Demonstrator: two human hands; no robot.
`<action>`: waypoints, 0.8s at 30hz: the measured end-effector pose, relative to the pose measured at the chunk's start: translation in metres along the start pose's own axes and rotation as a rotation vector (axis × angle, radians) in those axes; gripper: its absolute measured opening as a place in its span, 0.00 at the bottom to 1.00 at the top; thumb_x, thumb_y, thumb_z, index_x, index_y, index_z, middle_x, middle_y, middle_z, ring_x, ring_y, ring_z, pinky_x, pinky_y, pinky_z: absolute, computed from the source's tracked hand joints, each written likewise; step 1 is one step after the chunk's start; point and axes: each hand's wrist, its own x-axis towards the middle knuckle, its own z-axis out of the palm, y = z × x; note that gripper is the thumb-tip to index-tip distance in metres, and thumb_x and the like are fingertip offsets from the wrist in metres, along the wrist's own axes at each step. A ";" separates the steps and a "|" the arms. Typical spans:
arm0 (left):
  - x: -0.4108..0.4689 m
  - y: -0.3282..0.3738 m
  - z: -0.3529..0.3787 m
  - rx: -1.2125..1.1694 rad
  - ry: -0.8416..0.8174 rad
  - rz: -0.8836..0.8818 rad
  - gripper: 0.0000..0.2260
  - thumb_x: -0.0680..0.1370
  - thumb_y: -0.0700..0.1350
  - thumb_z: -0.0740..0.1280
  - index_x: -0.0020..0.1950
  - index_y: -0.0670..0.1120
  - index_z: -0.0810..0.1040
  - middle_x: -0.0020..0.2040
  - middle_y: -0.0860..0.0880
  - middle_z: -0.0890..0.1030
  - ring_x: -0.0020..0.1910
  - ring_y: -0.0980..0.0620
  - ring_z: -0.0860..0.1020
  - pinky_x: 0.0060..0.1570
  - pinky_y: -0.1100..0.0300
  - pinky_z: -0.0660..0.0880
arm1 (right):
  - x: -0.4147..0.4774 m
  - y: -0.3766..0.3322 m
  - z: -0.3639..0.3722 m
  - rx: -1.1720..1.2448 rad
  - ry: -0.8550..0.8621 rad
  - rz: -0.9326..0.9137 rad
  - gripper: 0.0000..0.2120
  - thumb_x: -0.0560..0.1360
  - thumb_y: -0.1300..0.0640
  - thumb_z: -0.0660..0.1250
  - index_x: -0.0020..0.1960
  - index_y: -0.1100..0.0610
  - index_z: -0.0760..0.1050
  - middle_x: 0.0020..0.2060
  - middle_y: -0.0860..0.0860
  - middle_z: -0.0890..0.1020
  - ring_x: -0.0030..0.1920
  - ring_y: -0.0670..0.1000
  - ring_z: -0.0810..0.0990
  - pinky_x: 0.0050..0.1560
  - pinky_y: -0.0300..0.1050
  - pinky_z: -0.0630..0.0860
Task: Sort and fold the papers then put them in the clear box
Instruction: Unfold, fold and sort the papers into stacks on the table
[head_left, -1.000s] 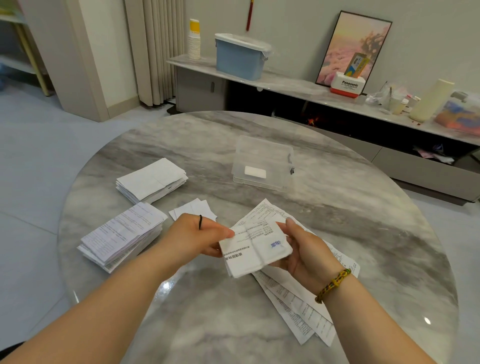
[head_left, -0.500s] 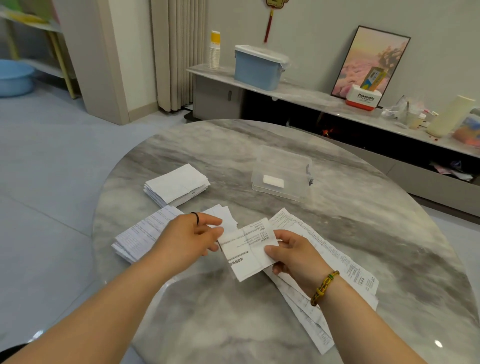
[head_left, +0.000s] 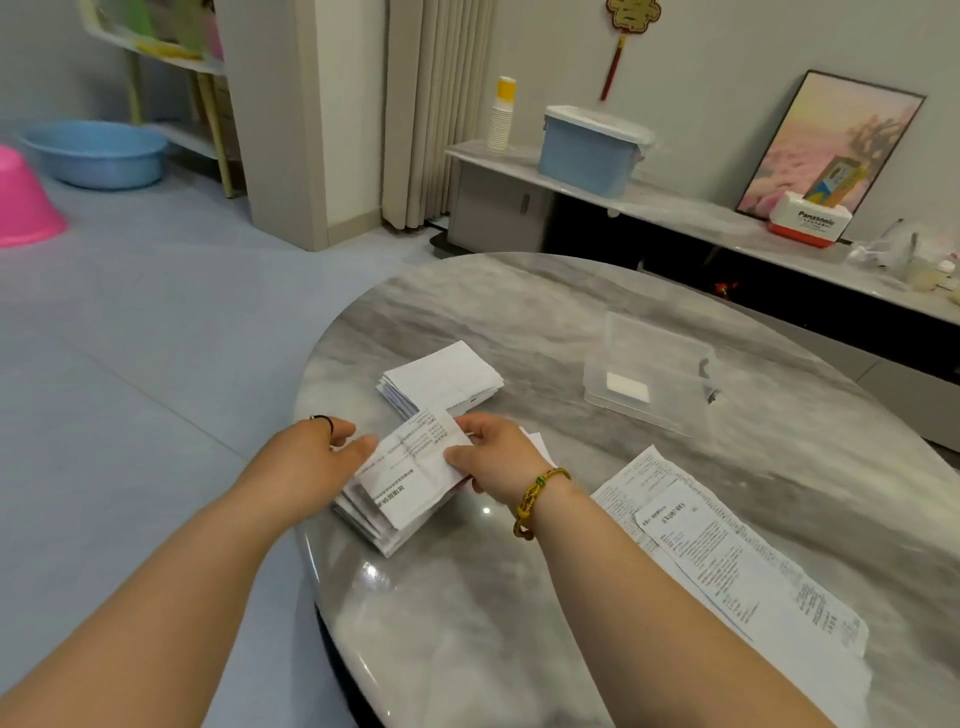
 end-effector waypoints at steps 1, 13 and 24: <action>0.001 -0.003 0.001 0.001 -0.022 -0.004 0.22 0.78 0.51 0.61 0.69 0.43 0.67 0.67 0.47 0.72 0.66 0.49 0.70 0.61 0.61 0.65 | 0.004 0.000 0.005 -0.025 -0.003 -0.004 0.16 0.76 0.68 0.57 0.62 0.62 0.73 0.45 0.52 0.80 0.35 0.41 0.75 0.29 0.25 0.68; 0.009 -0.007 0.018 0.280 -0.130 0.008 0.28 0.73 0.48 0.69 0.70 0.45 0.64 0.66 0.49 0.72 0.64 0.50 0.71 0.60 0.61 0.68 | 0.015 0.013 0.029 -0.432 0.091 -0.013 0.17 0.75 0.57 0.61 0.64 0.52 0.69 0.57 0.51 0.77 0.61 0.53 0.73 0.60 0.43 0.69; 0.010 -0.003 0.027 0.301 -0.095 0.061 0.26 0.75 0.50 0.66 0.71 0.45 0.64 0.68 0.48 0.70 0.66 0.51 0.70 0.59 0.61 0.68 | 0.013 0.022 0.024 -0.532 0.301 -0.097 0.18 0.76 0.55 0.59 0.66 0.53 0.67 0.63 0.52 0.70 0.62 0.52 0.71 0.62 0.44 0.66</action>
